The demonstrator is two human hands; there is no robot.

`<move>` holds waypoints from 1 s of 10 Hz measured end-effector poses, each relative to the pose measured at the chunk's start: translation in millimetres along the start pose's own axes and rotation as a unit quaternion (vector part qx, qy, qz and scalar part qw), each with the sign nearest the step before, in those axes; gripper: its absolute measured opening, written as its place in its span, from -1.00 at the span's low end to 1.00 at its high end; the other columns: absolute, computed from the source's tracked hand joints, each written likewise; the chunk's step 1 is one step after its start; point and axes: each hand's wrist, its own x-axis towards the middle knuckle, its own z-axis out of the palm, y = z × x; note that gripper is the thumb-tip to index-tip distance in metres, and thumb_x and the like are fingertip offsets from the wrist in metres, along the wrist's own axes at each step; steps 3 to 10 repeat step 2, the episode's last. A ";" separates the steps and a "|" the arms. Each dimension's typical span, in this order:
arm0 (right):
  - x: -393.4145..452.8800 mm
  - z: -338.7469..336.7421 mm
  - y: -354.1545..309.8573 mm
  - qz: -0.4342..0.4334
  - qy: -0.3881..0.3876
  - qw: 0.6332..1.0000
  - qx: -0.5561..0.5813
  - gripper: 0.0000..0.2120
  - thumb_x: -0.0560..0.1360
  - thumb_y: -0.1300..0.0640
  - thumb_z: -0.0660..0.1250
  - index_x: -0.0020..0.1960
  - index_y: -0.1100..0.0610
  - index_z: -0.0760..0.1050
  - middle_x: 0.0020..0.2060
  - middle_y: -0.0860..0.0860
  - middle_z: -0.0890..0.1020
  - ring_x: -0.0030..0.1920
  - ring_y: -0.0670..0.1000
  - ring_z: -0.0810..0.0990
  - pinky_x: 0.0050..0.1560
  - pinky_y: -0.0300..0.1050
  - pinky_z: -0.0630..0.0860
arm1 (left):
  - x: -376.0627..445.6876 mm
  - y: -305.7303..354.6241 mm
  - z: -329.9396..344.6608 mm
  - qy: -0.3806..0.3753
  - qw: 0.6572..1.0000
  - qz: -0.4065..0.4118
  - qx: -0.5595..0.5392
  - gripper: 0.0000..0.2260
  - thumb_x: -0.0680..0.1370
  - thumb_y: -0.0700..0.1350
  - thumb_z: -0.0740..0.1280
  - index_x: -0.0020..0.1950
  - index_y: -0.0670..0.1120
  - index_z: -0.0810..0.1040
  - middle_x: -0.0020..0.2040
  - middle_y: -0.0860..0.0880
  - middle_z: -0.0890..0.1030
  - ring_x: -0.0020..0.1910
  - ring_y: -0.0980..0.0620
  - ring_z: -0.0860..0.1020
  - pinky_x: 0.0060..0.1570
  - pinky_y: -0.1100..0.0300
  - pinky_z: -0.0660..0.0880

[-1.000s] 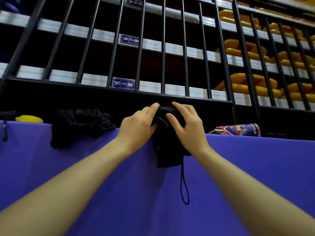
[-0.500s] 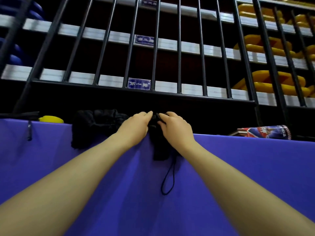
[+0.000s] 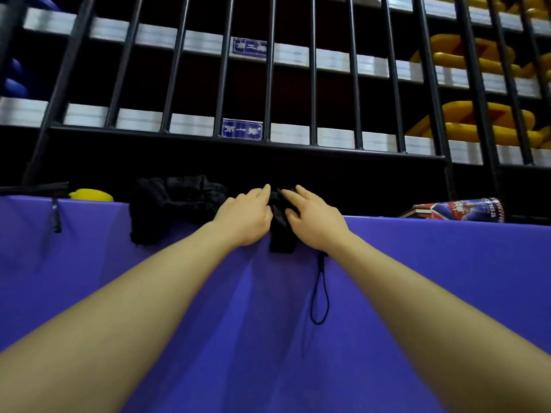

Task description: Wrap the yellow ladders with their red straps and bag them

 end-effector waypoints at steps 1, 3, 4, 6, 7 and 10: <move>-13.3 -10.9 1.9 0.000 -0.024 1.000 -0.012 -0.49 0.60 0.00 0.11 0.54 -0.10 0.13 0.55 -0.06 0.12 0.49 0.02 0.22 0.39 0.05 0.26 | -8.6 7.2 -4.6 -0.011 1.000 -0.019 0.005 -0.51 0.66 -0.02 0.04 0.57 -0.10 0.07 0.51 -0.11 0.23 0.39 -0.19 0.31 0.33 -0.05 0.25; -32.5 -23.5 2.8 0.001 -0.019 1.000 0.005 -0.49 0.57 0.03 0.16 0.51 -0.05 0.20 0.48 -0.06 0.30 0.41 0.06 0.36 0.33 -0.02 0.34 | -23.2 18.1 -13.7 0.022 1.000 -0.015 0.015 -0.56 0.64 -0.01 0.09 0.49 -0.13 0.24 0.44 -0.13 0.31 0.35 -0.16 0.31 0.32 -0.04 0.25; -32.5 -23.5 2.8 0.001 -0.019 1.000 0.005 -0.49 0.57 0.03 0.16 0.51 -0.05 0.20 0.48 -0.06 0.30 0.41 0.06 0.36 0.33 -0.02 0.34 | -23.2 18.1 -13.7 0.022 1.000 -0.015 0.015 -0.56 0.64 -0.01 0.09 0.49 -0.13 0.24 0.44 -0.13 0.31 0.35 -0.16 0.31 0.32 -0.04 0.25; -32.5 -23.5 2.8 0.001 -0.019 1.000 0.005 -0.49 0.57 0.03 0.16 0.51 -0.05 0.20 0.48 -0.06 0.30 0.41 0.06 0.36 0.33 -0.02 0.34 | -23.2 18.1 -13.7 0.022 1.000 -0.015 0.015 -0.56 0.64 -0.01 0.09 0.49 -0.13 0.24 0.44 -0.13 0.31 0.35 -0.16 0.31 0.32 -0.04 0.25; -32.5 -23.5 2.8 0.001 -0.019 1.000 0.005 -0.49 0.57 0.03 0.16 0.51 -0.05 0.20 0.48 -0.06 0.30 0.41 0.06 0.36 0.33 -0.02 0.34 | -23.2 18.1 -13.7 0.022 1.000 -0.015 0.015 -0.56 0.64 -0.01 0.09 0.49 -0.13 0.24 0.44 -0.13 0.31 0.35 -0.16 0.31 0.32 -0.04 0.25; -32.5 -23.5 2.8 0.001 -0.019 1.000 0.005 -0.49 0.57 0.03 0.16 0.51 -0.05 0.20 0.48 -0.06 0.30 0.41 0.06 0.36 0.33 -0.02 0.34 | -23.2 18.1 -13.7 0.022 1.000 -0.015 0.015 -0.56 0.64 -0.01 0.09 0.49 -0.13 0.24 0.44 -0.13 0.31 0.35 -0.16 0.31 0.32 -0.04 0.25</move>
